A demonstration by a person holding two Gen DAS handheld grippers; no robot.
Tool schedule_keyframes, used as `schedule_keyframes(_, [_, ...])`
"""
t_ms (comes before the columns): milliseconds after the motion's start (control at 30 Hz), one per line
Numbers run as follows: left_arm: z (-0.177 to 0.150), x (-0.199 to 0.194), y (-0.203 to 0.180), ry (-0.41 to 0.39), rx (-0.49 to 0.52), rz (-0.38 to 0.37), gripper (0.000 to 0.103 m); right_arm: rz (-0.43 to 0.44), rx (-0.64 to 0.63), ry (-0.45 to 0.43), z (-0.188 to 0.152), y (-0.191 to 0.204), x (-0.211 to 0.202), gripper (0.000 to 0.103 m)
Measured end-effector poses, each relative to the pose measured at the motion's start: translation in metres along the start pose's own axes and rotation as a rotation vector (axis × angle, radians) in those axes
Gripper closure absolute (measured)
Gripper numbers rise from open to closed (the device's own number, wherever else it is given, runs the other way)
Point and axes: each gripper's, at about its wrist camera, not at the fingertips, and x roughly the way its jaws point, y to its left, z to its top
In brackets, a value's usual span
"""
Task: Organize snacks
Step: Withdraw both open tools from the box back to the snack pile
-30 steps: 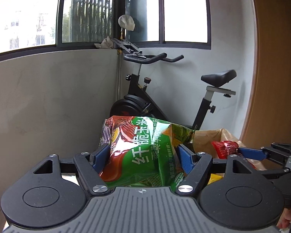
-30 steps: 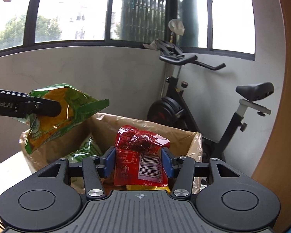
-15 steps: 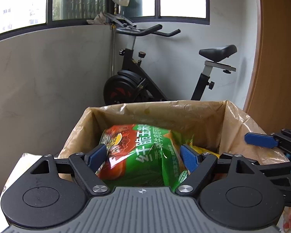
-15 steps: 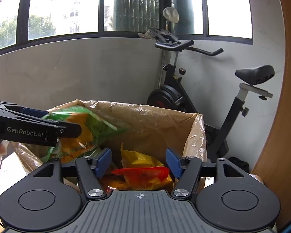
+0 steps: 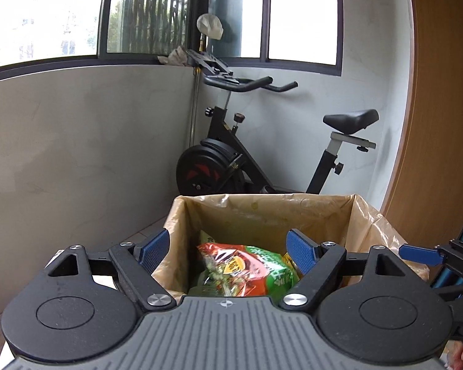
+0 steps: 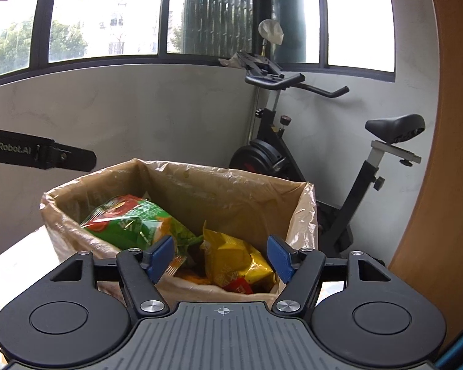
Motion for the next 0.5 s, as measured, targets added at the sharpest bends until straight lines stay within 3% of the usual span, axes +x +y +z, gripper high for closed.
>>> schedule_keyframes(167, [-0.020, -0.027, 0.012, -0.004, -0.021, 0.060, 0.018, -0.006, 0.007, -0.026, -0.006, 0.008, -0.024, 0.040])
schedule_keyframes(300, [-0.034, -0.043, 0.024, 0.025, -0.091, 0.045, 0.018, -0.014, 0.034, -0.038, -0.008, 0.016, -0.033, 0.040])
schedule_keyframes(500, [-0.047, -0.067, 0.031, 0.017, -0.093, 0.072, 0.018, 0.020, 0.035, -0.042, -0.012, 0.028, -0.048, 0.040])
